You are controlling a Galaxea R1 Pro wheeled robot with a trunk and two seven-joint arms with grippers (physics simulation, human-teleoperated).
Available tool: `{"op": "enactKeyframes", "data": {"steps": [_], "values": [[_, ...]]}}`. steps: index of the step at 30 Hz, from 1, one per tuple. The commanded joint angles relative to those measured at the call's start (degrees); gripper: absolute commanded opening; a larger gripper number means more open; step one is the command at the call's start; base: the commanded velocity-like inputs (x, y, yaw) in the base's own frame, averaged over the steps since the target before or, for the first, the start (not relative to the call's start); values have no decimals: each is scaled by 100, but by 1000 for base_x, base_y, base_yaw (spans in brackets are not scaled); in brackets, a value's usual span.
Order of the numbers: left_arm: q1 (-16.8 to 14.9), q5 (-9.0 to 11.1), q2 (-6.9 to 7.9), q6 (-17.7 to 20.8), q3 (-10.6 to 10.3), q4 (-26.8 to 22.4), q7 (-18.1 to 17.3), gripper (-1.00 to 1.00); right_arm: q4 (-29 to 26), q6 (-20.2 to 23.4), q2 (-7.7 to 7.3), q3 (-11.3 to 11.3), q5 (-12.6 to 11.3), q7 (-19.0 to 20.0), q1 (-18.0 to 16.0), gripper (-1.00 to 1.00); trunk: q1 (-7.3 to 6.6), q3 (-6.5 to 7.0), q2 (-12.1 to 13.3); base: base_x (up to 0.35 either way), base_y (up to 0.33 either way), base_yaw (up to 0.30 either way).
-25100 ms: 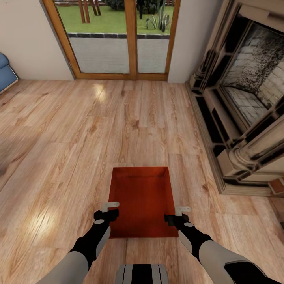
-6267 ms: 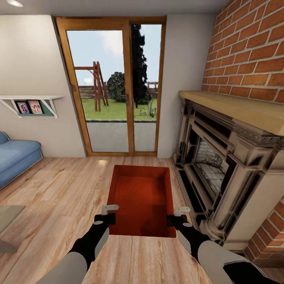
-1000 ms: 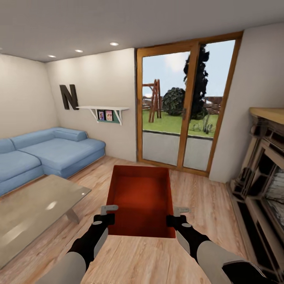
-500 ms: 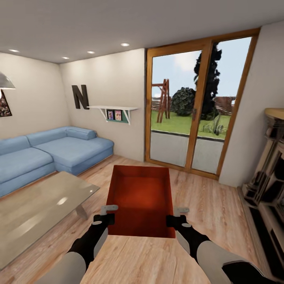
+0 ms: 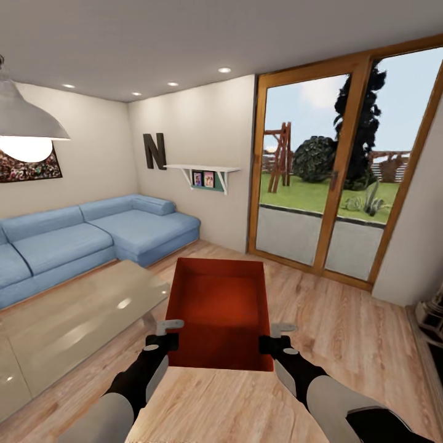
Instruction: Move the two storage containers from the living room to the garage. In the garage, place one container on the floor and stack the other container on top of it (either order is fine).
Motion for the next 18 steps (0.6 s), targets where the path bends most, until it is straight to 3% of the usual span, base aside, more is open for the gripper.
{"op": "enactKeyframes", "data": {"steps": [1,18], "values": [[2,-1,23,45,-16,8,231,-100,-11,-282,0,-91,-1,-471,-11,-100,1,-9,-8,0,0,273],[2,-1,23,45,-13,16,231,-100,-11,-277,65,-96,16,-472,-11,-100,1,-9,-8,0,0,272]]}}
